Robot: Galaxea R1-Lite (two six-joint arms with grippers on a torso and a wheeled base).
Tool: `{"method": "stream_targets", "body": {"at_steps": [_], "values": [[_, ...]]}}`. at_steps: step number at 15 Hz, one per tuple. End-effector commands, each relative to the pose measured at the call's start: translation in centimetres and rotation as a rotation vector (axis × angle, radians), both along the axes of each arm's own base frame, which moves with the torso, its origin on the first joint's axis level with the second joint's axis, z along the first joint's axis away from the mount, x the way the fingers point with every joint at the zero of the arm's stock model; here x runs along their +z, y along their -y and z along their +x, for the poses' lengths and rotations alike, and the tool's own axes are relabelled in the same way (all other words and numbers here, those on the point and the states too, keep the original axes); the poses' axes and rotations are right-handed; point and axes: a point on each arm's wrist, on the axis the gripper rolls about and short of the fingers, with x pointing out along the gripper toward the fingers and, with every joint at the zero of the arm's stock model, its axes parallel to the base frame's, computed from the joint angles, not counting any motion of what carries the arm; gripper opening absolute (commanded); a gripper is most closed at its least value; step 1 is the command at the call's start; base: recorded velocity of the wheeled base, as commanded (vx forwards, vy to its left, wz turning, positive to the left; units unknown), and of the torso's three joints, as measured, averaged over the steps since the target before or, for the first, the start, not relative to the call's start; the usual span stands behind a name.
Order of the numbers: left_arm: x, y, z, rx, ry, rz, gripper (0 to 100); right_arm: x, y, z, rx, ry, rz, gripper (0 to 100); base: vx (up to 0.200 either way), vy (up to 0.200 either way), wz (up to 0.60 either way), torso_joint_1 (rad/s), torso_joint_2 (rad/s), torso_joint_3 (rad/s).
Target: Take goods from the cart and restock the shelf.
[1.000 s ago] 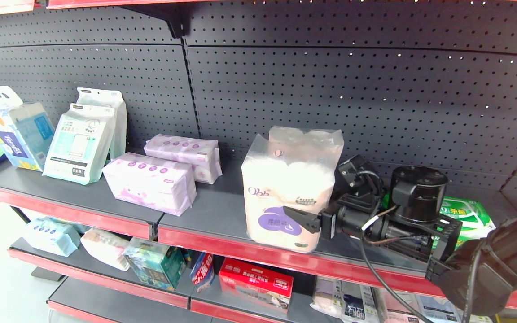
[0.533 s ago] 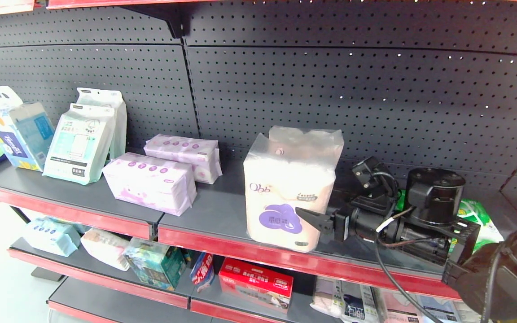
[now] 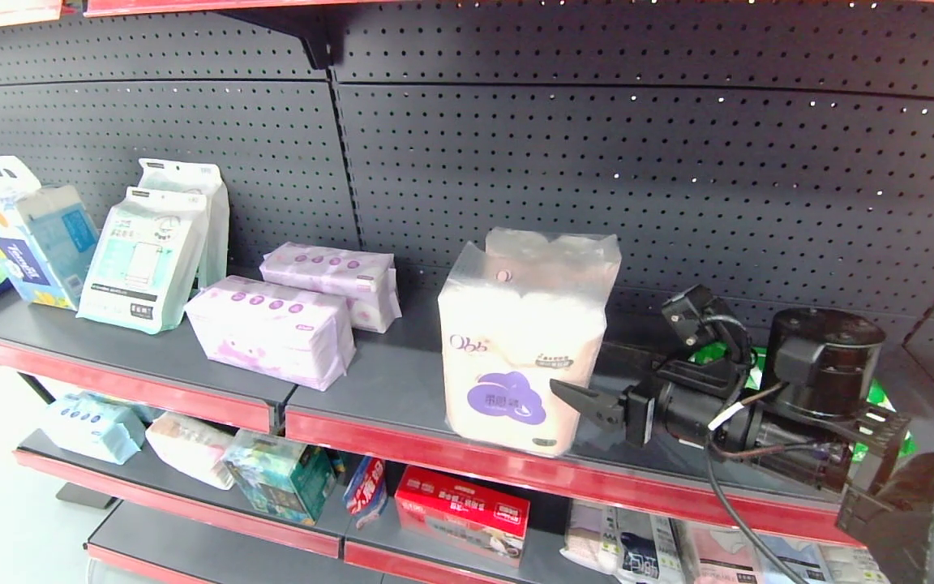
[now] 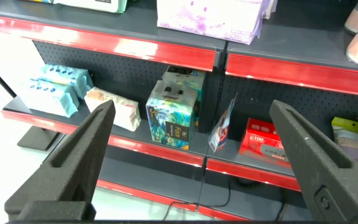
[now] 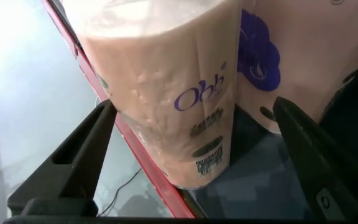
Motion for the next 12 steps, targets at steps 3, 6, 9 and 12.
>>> {"method": "stream_targets", "body": {"at_steps": [3,6,9,12], "values": [[0.0,0.0,0.0,0.0,-0.001,0.0,100,1.2,0.9,-1.3,-0.006,0.016,0.007,100,0.0,0.0,0.0,0.0,0.0,0.0],[0.0,0.0,0.0,0.0,-0.001,0.0,100,1.9,1.3,-1.6,-0.014,0.034,0.018,100,0.0,0.0,0.0,0.0,0.0,0.0],[0.0,0.0,0.0,0.002,-0.001,0.0,100,2.8,1.7,-2.4,-0.014,0.056,0.031,100,0.0,0.0,0.0,0.0,0.0,0.0],[0.0,0.0,0.0,0.002,-0.001,0.0,100,2.9,3.3,-4.1,0.001,0.041,0.029,100,0.0,0.0,0.0,0.0,0.0,0.0]]}}
